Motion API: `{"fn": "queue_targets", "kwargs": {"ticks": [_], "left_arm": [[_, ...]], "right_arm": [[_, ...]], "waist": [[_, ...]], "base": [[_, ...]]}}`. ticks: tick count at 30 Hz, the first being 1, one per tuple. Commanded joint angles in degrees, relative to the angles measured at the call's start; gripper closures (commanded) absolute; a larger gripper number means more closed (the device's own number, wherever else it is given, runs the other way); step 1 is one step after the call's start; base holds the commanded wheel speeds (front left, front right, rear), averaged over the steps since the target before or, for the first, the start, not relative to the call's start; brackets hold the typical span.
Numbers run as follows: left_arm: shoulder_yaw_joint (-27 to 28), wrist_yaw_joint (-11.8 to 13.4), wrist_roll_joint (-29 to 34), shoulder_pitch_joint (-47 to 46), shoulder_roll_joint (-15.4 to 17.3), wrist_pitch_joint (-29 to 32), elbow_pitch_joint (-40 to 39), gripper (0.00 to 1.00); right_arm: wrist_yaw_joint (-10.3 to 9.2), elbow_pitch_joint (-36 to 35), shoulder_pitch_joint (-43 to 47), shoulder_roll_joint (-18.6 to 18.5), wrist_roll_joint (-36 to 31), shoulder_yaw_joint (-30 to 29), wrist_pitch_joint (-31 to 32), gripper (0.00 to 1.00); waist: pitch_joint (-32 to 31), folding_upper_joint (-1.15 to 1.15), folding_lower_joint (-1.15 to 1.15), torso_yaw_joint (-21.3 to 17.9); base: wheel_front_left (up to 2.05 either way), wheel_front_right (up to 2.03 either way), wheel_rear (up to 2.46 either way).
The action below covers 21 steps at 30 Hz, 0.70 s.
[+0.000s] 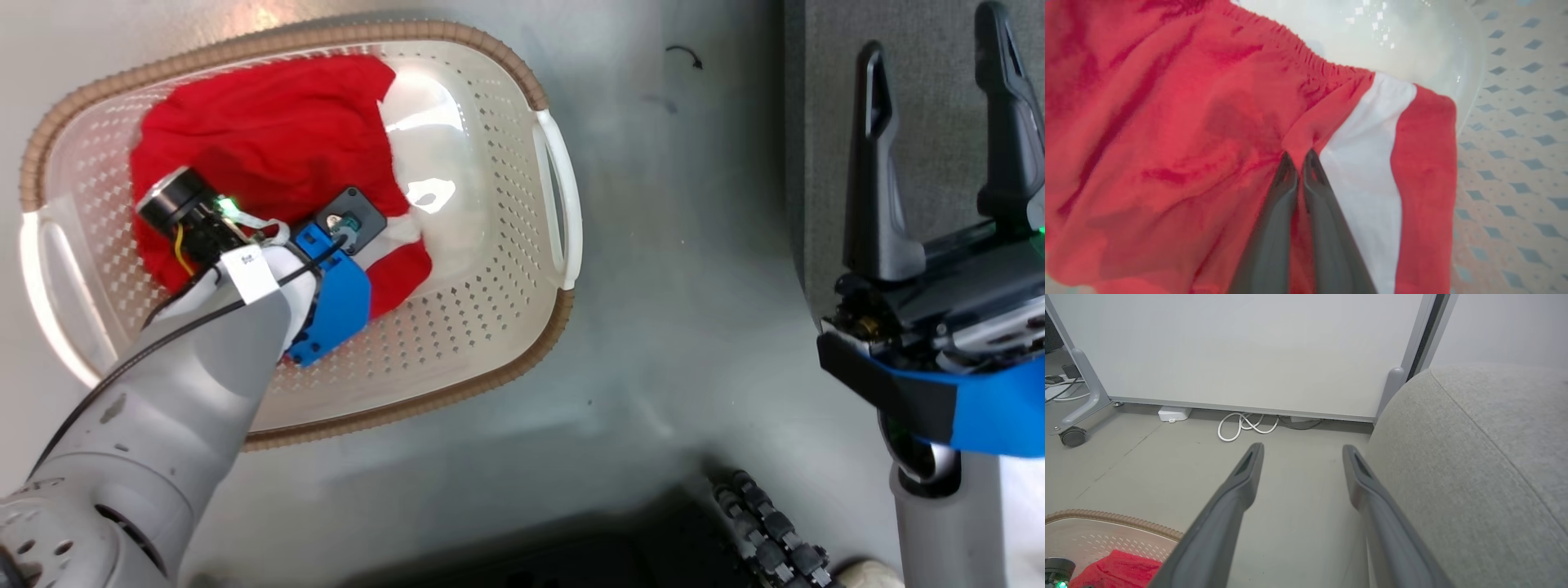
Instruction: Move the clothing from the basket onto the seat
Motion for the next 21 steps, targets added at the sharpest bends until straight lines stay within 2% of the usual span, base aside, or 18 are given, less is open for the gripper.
{"fn": "queue_targets", "kwargs": {"ticks": [1,14,21], "left_arm": [[-0.1,0.0,-0.1,-0.7,-0.3,-1.0,0.0,1.00],[0.2,0.0,-3.0,3.4,-3.3,-9.7,0.0,1.00],[2.8,0.1,-6.0,6.3,-4.5,-12.3,-0.6,1.00]], "right_arm": [[0.03,0.3,-0.8,0.2,0.2,-0.1,-0.2,0.00],[0.03,4.7,-1.7,0.1,1.4,-0.5,-0.2,0.00],[0.03,6.9,0.0,0.1,1.3,-1.1,-0.2,0.00]], "waist": [[-0.8,0.00,0.00,0.4],[-11.4,0.00,0.00,3.3],[-18.8,0.00,0.00,5.2]], "base": [[0.00,0.00,0.00],[0.00,0.00,0.00],[0.00,0.00,0.00]]}}
